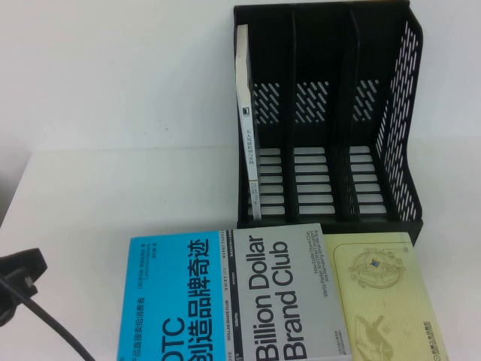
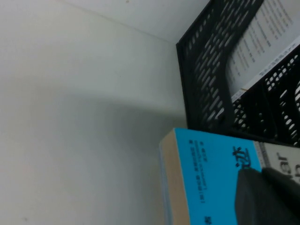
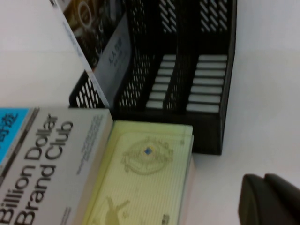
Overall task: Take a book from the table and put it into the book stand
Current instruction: Push book with right arm
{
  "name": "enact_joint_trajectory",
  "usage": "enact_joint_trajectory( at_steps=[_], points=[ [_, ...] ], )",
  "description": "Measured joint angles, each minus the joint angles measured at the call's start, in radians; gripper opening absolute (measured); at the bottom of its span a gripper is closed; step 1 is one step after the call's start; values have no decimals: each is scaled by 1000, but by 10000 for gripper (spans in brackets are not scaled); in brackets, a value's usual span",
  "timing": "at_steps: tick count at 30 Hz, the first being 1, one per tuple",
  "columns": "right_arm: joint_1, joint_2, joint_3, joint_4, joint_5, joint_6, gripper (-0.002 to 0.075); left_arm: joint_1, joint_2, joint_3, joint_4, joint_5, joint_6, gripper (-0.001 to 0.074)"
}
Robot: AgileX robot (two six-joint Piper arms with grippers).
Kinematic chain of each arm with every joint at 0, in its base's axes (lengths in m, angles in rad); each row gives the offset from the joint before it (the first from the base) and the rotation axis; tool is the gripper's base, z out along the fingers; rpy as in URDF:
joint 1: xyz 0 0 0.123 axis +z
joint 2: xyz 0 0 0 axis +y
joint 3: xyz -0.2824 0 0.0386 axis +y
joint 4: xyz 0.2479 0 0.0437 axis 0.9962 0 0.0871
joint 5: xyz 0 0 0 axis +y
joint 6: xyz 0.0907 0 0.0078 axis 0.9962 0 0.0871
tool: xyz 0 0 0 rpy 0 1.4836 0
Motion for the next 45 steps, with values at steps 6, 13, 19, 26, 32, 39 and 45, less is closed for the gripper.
enact_joint_trajectory(
  at_steps=[6, 13, 19, 26, 32, 39, 45],
  points=[
    [0, 2, 0, 17, -28, -4, -3, 0, 12, -2, -83, -2, 0, -2],
    [0, 2, 0, 17, -7, -6, -3, 0, 123, -89, -97, 94, 13, -3],
    [0, 11, 0, 64, 7, 6, -3, 0, 248, -190, -202, 189, 103, -3],
    [0, 115, 0, 98, 114, 3, -3, 0, 390, -237, -606, 329, 402, -3],
    [0, 223, 0, 213, 174, -106, -3, 0, 511, -268, -714, 438, 474, -3],
    [0, 302, 0, 426, 101, -221, -3, 0, 611, -323, -566, 443, 376, 77],
    [0, 361, 0, 594, 91, -367, -3, 51, 620, -355, -499, 505, 293, 359]
  ],
)
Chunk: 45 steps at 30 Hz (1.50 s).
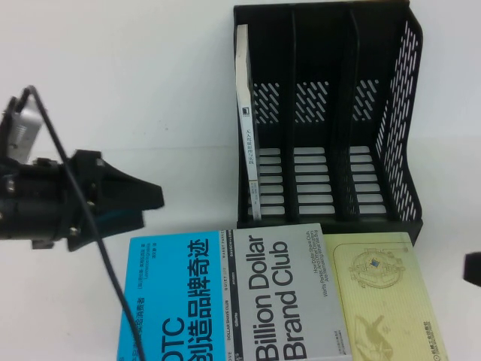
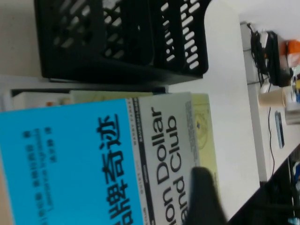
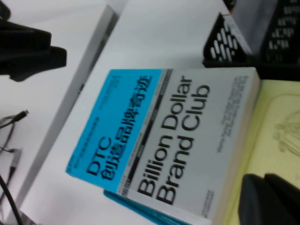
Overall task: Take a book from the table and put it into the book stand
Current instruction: Push book with right arm
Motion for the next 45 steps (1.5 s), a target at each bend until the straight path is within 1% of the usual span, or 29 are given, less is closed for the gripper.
enact_joint_trajectory(
  at_steps=[1, 3, 6, 10, 14, 17, 21, 24, 27, 34, 41, 45],
  points=[
    [0, 11, 0, 24, 0, -19, -3, 17, 0, -4, 2, 11, -4, 392],
    [0, 45, 0, 71, -6, -50, -3, 48, 0, -4, 4, 26, -6, 425],
    [0, 106, 0, 139, -8, -100, -3, 93, 0, -4, 9, 46, -9, 445],
    [0, 201, 0, 195, 20, -165, -3, 145, 0, -4, 45, 74, -9, 449],
    [7, 287, 0, 232, 31, -209, -3, 163, 0, -4, 111, 84, -9, 451],
    [35, 348, 0, 279, 27, -246, -3, 167, 8, -4, 148, 80, -9, 451],
    [101, 406, 0, 339, 28, -295, -3, 167, 53, -4, 153, 80, 2, 451],
    [128, 428, 0, 348, 28, -306, -3, 167, 95, -4, 151, 80, 19, 451],
    [129, 431, 0, 352, 28, -314, -3, 167, 133, -6, 155, 82, 54, 451],
    [129, 434, 0, 358, 21, -345, -3, 171, 248, -6, 157, 95, 68, 451],
    [129, 434, 0, 358, -17, -341, -3, 265, 294, -8, 122, 99, 88, 451],
    [129, 434, 0, 359, -43, -341, -3, 277, 296, 13, 73, 115, 120, 451]
  ],
)
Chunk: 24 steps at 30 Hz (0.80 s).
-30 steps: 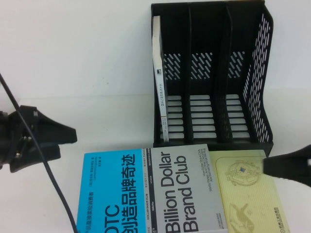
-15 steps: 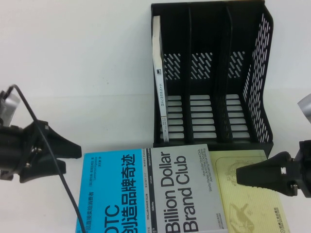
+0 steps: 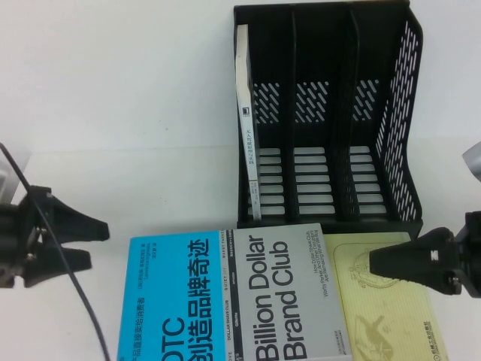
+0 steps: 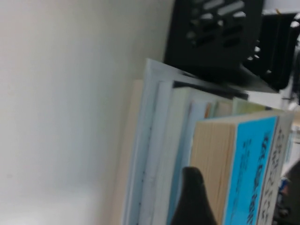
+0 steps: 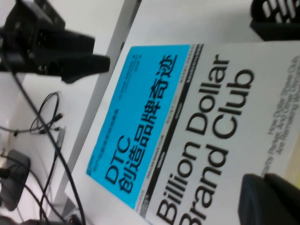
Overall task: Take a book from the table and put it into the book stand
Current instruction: Push book with right arm
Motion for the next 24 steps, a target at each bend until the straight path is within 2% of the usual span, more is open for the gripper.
enact_joint_trajectory(
  at_steps=[11, 19, 24],
  points=[
    [0, 0, 0, 2, -73, 4, -3, -6, 0, 299, -242, -3, 247, 463],
    [0, 0, 0, 4, -128, 15, -3, -6, 17, 362, -349, -7, 306, 592],
    [0, 10, -2, -38, -105, 48, -3, -6, 32, 362, -381, -10, 309, 610]
  ],
)
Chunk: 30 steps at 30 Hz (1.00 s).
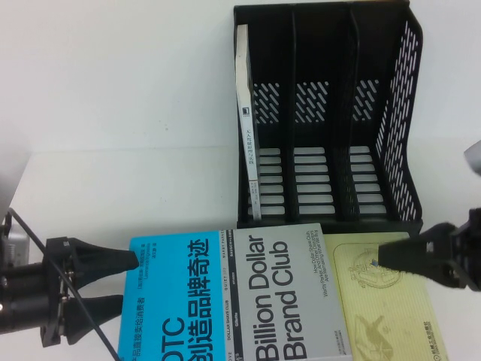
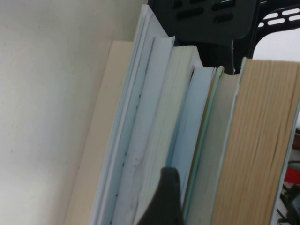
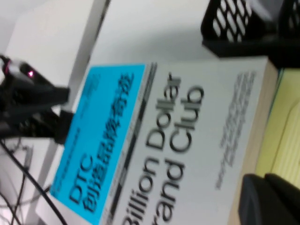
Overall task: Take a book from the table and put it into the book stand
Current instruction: Push book with right arm
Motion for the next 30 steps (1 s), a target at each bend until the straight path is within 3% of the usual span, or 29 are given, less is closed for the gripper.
enact_joint_trajectory(
  at_steps=[9, 22, 30],
  points=[
    [0, 89, 0, -139, 39, 95, -3, 0, 0, 56, 0, -2, 12, 613],
    [120, 221, -13, -133, 0, 121, -3, 0, 0, 62, -27, -2, 8, 613],
    [122, 231, -16, -119, -1, 129, -3, -2, -30, 62, -23, -2, -11, 613]
  ],
)
